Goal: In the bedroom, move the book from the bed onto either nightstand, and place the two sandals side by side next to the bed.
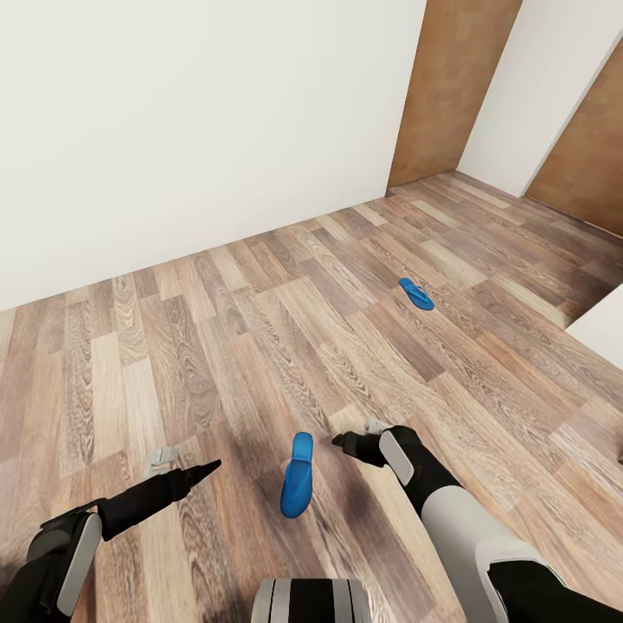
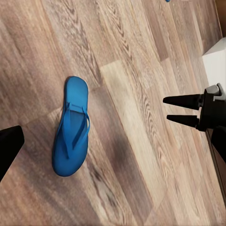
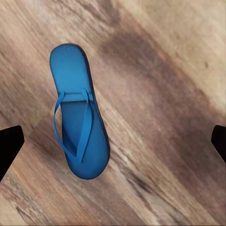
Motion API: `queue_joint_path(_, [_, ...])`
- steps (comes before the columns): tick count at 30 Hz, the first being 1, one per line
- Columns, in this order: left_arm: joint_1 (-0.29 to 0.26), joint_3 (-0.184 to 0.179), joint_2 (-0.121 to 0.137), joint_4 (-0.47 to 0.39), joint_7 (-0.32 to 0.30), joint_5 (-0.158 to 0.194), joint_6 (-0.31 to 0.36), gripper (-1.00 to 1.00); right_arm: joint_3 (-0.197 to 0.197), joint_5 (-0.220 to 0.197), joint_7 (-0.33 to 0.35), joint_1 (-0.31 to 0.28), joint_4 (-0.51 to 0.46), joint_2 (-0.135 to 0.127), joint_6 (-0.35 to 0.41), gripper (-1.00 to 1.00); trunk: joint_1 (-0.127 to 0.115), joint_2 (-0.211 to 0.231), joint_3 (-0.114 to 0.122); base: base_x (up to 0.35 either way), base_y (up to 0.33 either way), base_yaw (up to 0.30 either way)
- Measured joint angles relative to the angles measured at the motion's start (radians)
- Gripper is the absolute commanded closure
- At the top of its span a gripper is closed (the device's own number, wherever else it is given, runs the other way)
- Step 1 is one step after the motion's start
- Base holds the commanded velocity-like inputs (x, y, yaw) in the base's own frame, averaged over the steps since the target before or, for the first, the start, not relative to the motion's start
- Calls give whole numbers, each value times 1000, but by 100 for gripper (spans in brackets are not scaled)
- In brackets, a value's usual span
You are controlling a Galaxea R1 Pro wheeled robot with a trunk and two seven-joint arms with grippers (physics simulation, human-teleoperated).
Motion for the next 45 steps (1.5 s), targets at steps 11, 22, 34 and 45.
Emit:
queue_joint_path(11, [1, 0, 0, 0, 0, 1, 0, -100, 0, 0, 0, 0, 1, 0, 0, -100, 0, 0, 0, 0, 0, 68])
queue_joint_path(22, [0, 0, 0, 0, 0, 0, 0, -100, 0, -1, 0, 0, 1, 0, 0, -100, 0, 0, 0, 0, 0, 76])
queue_joint_path(34, [0, 0, 0, 0, 0, 0, 0, -100, 0, 0, 0, 0, 1, -1, 0, -100, 0, 0, 0, 0, 0, 113])
queue_joint_path(45, [0, 0, 0, 0, 0, 2, 0, -100, 0, 0, 0, 0, 1, -1, 0, -100, 0, 0, 0, 0, 0, 160])
